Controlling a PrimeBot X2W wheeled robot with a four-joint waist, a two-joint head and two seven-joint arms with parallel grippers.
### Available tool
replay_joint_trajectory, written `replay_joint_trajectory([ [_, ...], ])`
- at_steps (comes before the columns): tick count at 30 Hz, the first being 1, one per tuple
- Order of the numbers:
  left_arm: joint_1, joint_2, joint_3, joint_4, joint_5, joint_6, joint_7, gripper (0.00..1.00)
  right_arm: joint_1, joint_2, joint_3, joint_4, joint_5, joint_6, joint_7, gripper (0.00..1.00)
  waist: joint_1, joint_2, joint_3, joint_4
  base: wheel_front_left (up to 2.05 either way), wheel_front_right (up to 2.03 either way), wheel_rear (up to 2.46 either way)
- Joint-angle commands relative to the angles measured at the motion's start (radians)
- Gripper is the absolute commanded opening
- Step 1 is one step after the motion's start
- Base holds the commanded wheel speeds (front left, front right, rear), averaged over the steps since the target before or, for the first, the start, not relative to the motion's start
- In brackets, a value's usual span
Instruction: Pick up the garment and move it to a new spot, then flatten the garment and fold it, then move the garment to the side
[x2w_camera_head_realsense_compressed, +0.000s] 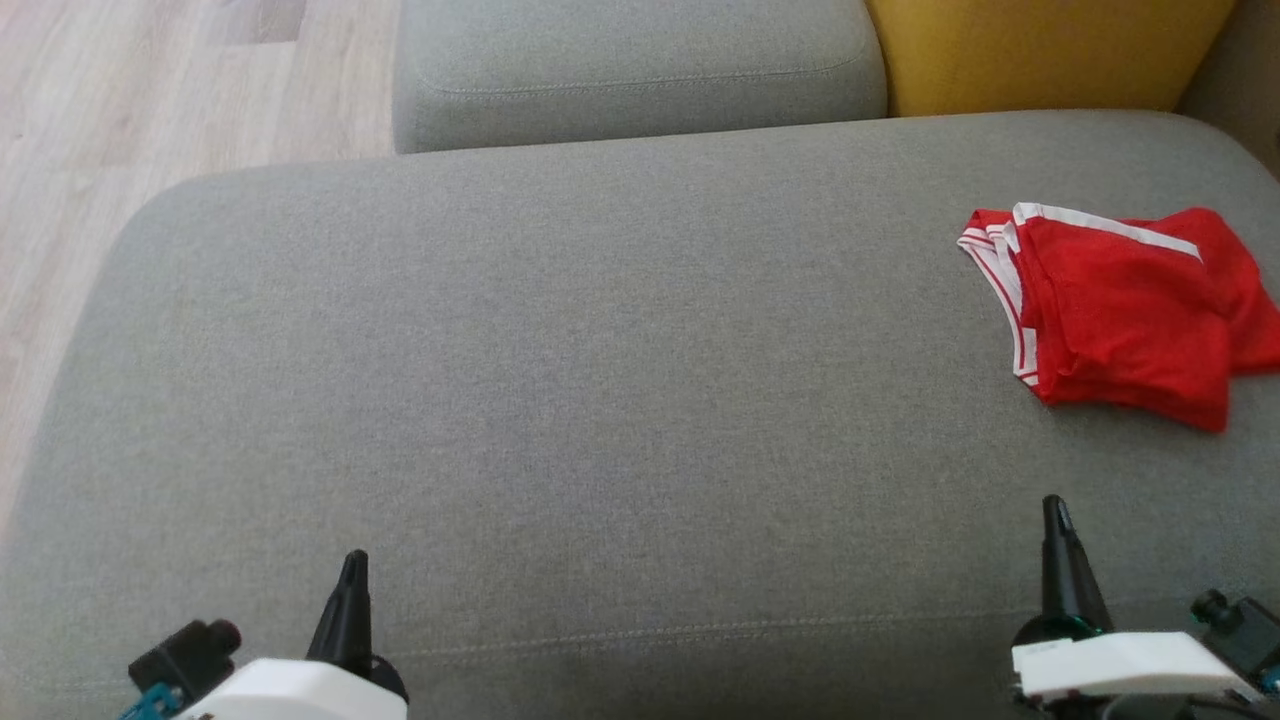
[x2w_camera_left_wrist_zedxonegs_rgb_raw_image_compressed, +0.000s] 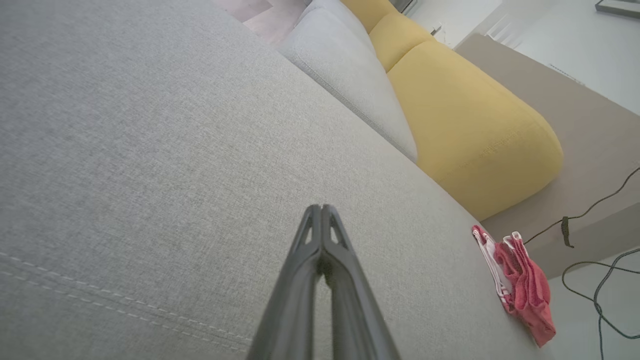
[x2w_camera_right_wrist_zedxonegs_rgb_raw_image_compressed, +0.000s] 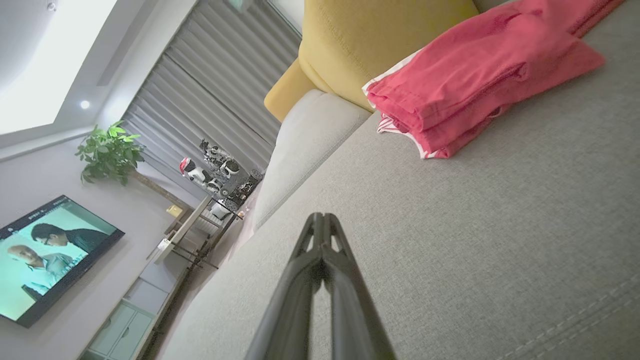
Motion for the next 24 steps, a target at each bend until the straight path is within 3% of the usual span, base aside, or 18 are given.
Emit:
replay_joint_trajectory([
  [1, -0.061, 0.016, 0.031, -0.026, -0.032, -0.011, 0.006, 0.00, -0.052, -0.018, 0.000, -0.040, 0.037, 0.000, 0.004, 0.00, 0.0000, -0.0001, 0.001, 0.000, 0.00, 0.00, 0.00],
  [24, -0.127, 0.019, 0.089, 0.002, -0.329, -0.051, 0.071, 0.00, -0.095, -0.021, -0.052, -0.057, 0.340, -0.001, 0.070, 0.00, 0.0000, -0.0001, 0.017, -0.007, 0.00, 0.00, 0.00],
])
